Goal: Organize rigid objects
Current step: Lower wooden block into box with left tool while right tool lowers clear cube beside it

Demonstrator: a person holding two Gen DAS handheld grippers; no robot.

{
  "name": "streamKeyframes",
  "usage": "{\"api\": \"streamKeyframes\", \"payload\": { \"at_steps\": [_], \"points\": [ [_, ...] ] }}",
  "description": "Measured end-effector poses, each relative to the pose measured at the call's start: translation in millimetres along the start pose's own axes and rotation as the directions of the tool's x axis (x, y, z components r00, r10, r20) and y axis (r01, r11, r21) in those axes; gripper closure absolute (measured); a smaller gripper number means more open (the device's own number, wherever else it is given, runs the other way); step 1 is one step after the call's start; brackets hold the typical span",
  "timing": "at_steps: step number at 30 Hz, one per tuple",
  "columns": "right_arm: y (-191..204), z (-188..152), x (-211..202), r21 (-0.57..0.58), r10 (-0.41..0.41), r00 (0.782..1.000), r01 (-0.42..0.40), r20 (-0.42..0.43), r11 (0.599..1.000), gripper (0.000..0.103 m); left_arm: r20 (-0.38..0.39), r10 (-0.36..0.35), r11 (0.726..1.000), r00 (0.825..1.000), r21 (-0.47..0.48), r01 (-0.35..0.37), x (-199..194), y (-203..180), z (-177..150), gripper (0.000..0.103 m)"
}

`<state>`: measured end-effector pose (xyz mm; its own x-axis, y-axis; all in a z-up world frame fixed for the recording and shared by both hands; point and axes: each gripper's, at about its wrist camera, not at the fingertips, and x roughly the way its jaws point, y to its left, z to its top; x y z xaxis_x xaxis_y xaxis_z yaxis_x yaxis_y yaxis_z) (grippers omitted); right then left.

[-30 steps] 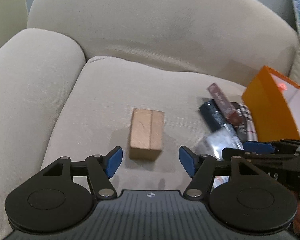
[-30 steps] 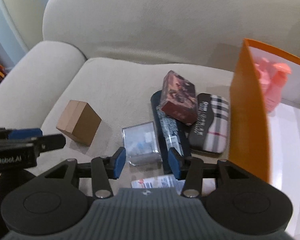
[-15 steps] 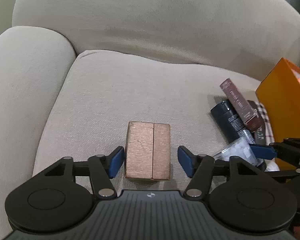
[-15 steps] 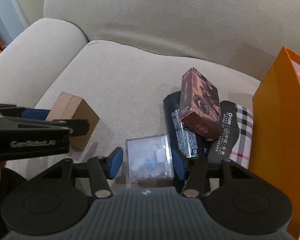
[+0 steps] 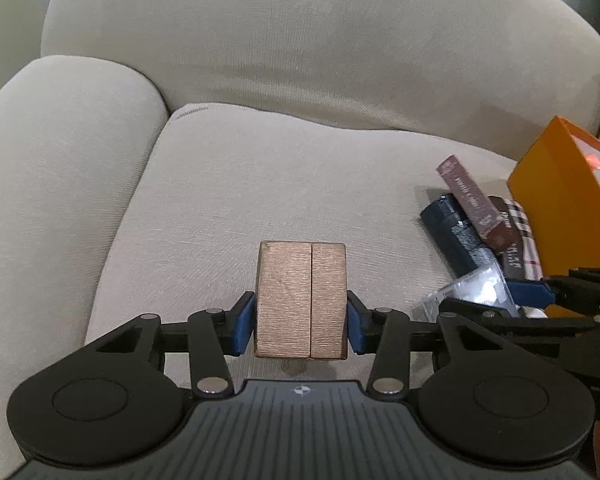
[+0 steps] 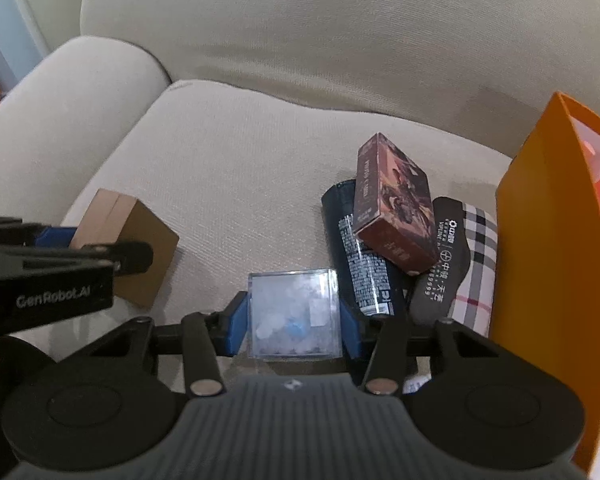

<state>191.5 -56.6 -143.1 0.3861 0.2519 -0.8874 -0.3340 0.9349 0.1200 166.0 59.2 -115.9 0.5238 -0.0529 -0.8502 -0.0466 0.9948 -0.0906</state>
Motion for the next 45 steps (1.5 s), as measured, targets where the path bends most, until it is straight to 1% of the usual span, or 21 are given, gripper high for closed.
{"api": "streamKeyframes", "payload": {
  "at_steps": [7,14,17,21,25,28,32,35,37,39,43,45],
  "points": [
    [2.6,-4.8,-50.2,-0.001,0.021,0.996,-0.021,0.092,1.000,0.054,0.058,-0.033,0.999,0.998,0.019,0.032,-50.6,-10.4,-6.7,0.052],
    [-8.0,-17.8,-118.8,0.036,0.038,0.976,-0.046,0.214,0.998,0.054,0.121,-0.065,0.995,0.991,0.077,0.056,-103.7,-38.2,-10.4,0.052],
    [-21.2,-26.4,-145.3,0.071,0.035,0.965,-0.055,0.259,0.996,0.054,0.140,-0.094,0.991,0.986,0.103,0.080,-121.2,-56.3,-12.2,0.052],
    [-47.2,-41.5,-175.8,0.126,0.003,0.953,-0.043,0.304,0.991,0.054,0.153,-0.142,0.981,0.978,0.156,0.118,-135.1,-88.7,-11.4,0.052],
    [-84.0,-58.1,-197.1,0.187,-0.040,0.945,-0.022,0.323,0.982,0.054,0.129,-0.216,0.961,0.968,0.205,0.187,-138.0,-127.4,-5.1,0.052],
    [-117.0,-70.9,-207.5,0.224,-0.084,0.944,0.012,0.319,0.975,0.054,0.098,-0.279,0.933,0.955,0.262,0.246,-136.5,-161.2,2.4,0.052],
    [-161.3,-82.9,-210.2,0.226,-0.143,0.948,0.078,0.286,0.971,0.054,0.052,-0.343,0.878,0.938,0.372,0.301,-126.6,-207.3,11.0,0.052],
    [-193.4,-87.7,-205.4,0.230,-0.164,0.953,0.105,0.254,0.967,0.054,0.000,-0.360,0.849,0.933,0.415,0.328,-104.4,-239.0,21.7,0.052],
    [-211.1,-86.2,-198.6,0.224,-0.163,0.958,0.110,0.238,0.969,0.054,-0.030,-0.346,0.847,0.938,0.419,0.326,-86.2,-255.5,27.4,0.052],
    [-224.3,-83.5,-189.7,0.203,-0.169,0.961,0.125,0.219,0.971,0.054,-0.064,-0.331,0.856,0.942,0.401,0.327,-66.5,-266.0,34.7,0.052],
    [-238.1,-70.1,-162.3,0.128,-0.154,0.969,0.131,0.193,0.983,0.054,-0.121,-0.300,0.878,0.946,0.354,0.324,-28.9,-279.0,48.7,0.052],
    [-239.0,-64.3,-147.5,0.087,-0.150,0.973,0.137,0.177,0.987,0.054,-0.142,-0.275,0.891,0.951,0.335,0.307,-11.7,-283.9,56.1,0.052]
  ]
}}
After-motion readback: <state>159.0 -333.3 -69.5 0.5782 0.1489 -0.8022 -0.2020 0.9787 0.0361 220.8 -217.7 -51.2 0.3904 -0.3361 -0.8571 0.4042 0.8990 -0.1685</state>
